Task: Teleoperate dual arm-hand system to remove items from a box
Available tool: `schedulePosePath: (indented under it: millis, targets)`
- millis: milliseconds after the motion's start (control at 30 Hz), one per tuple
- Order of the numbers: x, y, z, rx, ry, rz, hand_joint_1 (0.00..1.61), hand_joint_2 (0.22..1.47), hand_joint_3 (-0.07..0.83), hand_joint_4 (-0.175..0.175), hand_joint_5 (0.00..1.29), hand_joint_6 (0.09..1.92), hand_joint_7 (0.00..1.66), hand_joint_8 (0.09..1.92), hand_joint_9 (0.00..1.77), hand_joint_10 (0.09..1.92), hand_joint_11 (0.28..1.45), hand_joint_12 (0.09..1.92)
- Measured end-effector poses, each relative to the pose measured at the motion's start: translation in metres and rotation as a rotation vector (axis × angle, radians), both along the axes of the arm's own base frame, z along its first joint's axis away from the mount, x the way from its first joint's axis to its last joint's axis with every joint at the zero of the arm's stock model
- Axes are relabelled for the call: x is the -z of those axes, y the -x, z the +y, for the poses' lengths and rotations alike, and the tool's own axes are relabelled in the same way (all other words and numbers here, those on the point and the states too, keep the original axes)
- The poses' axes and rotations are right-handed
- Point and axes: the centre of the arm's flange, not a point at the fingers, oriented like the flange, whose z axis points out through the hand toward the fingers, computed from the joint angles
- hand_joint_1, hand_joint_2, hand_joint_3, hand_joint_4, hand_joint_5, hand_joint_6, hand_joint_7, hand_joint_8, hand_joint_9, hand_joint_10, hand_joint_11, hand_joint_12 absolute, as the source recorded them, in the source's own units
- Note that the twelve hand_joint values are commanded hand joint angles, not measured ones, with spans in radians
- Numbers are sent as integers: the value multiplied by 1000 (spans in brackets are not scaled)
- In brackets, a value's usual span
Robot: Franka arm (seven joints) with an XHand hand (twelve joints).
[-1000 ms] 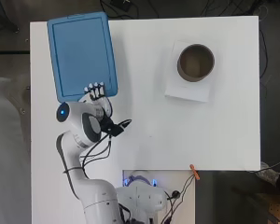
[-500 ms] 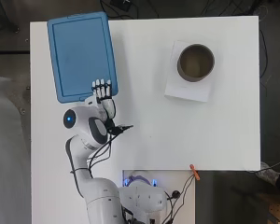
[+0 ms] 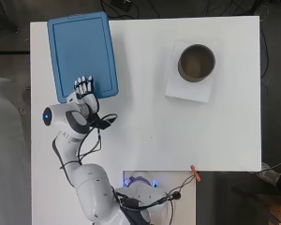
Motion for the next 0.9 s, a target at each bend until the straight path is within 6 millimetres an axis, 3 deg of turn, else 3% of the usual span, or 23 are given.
schedulePosePath:
  millis: [133,167,200,233,267,300,367,433,467,500,567,667,700,733,767,800,833,900]
  targets:
    - [7,-1,4,-30,54,-39,509,772,-9,-23,0,87,0,87,95,87,365,87]
    - [12,-3,4,-42,73,-54,685,891,17,-9,59,87,88,87,224,87,400,87]
    - [16,-5,4,-50,87,-65,1037,1003,-16,15,296,87,367,87,466,452,556,87]
    - [18,-8,4,-51,93,-73,1196,1080,5,-17,534,446,528,548,648,835,689,174]
    - [17,-10,5,-48,92,-79,1209,1140,11,-24,703,765,613,966,697,1111,708,377]
    - [14,-13,7,-44,82,-84,1194,1177,9,-23,795,948,662,1229,730,1319,674,681]
    - [9,-17,5,-37,40,-52,1172,1211,4,-28,849,1086,709,1464,778,1555,609,1165]
    - [4,-18,1,-48,-9,18,1162,1226,3,-31,831,1148,728,1537,835,1665,608,1409]
    - [1,-18,1,-65,-31,49,1082,1229,3,33,802,1243,733,1645,871,1735,633,1502]
    - [-5,-17,-1,-85,-50,69,1083,1222,1,94,748,1459,749,1764,914,1814,669,1588]
    - [-25,-18,-5,-103,-65,59,1135,1214,0,155,671,1786,789,1894,978,1893,727,1694]
    - [-54,-20,-11,-74,-41,16,1160,1219,2,174,639,1907,801,1920,1001,1918,763,1742]
    - [-64,-23,-14,-65,-17,-2,1219,1227,4,48,662,1725,740,1790,920,1744,676,1539]
    - [-72,-26,-16,-71,4,-22,1268,1230,1,-51,683,1565,713,1658,860,1575,616,1263]
    - [-83,-32,-20,-95,25,-54,1217,1250,4,-41,679,1487,704,1607,808,1501,596,1074]
    - [-91,-37,-24,-124,31,-78,1160,1273,6,-9,657,1491,693,1587,768,1496,593,969]
    - [-99,-43,-29,-158,28,-106,1117,1295,8,16,625,1538,680,1580,741,1516,593,916]
    - [-118,-60,-39,-245,19,-198,1074,1328,7,28,559,1630,667,1589,713,1566,591,907]
